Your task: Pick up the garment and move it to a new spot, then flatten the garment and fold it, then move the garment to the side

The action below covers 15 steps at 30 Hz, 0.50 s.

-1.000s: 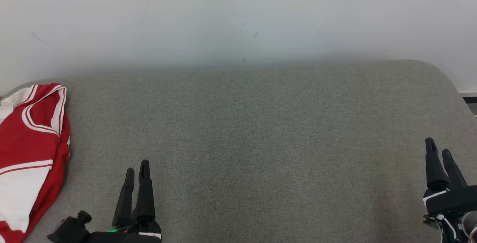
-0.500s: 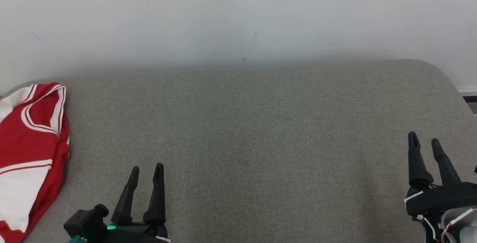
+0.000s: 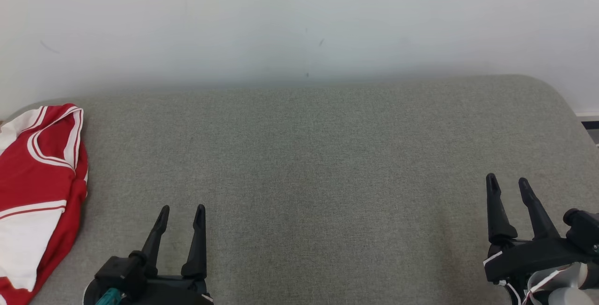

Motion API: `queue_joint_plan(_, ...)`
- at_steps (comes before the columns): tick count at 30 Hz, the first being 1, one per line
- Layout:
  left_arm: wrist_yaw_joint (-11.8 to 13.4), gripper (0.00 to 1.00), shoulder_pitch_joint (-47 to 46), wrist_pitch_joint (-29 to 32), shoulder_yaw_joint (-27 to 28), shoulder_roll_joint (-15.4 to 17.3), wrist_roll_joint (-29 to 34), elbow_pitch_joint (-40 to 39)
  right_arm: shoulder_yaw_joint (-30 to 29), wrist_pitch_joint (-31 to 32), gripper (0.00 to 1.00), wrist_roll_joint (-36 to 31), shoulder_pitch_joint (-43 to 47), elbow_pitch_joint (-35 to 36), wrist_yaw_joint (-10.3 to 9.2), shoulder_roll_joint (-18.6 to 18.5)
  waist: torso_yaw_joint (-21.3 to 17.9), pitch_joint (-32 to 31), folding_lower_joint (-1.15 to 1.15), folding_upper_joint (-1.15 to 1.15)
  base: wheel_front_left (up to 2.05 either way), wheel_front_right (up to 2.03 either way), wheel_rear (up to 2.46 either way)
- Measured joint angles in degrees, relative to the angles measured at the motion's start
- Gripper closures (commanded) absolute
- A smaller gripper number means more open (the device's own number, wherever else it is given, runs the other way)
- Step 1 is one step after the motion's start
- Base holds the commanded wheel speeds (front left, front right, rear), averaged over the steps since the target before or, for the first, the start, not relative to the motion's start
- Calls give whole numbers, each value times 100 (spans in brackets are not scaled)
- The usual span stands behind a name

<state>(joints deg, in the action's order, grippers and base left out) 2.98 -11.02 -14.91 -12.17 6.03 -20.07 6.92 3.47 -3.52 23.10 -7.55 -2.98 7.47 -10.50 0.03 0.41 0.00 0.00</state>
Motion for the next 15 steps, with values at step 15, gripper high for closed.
queue_joint_plan(15,215,0,-49,83,201,130,653,-11,547,-412,0,-609,82,-209,0,-54,-26,-37,0,0,0,0,0)
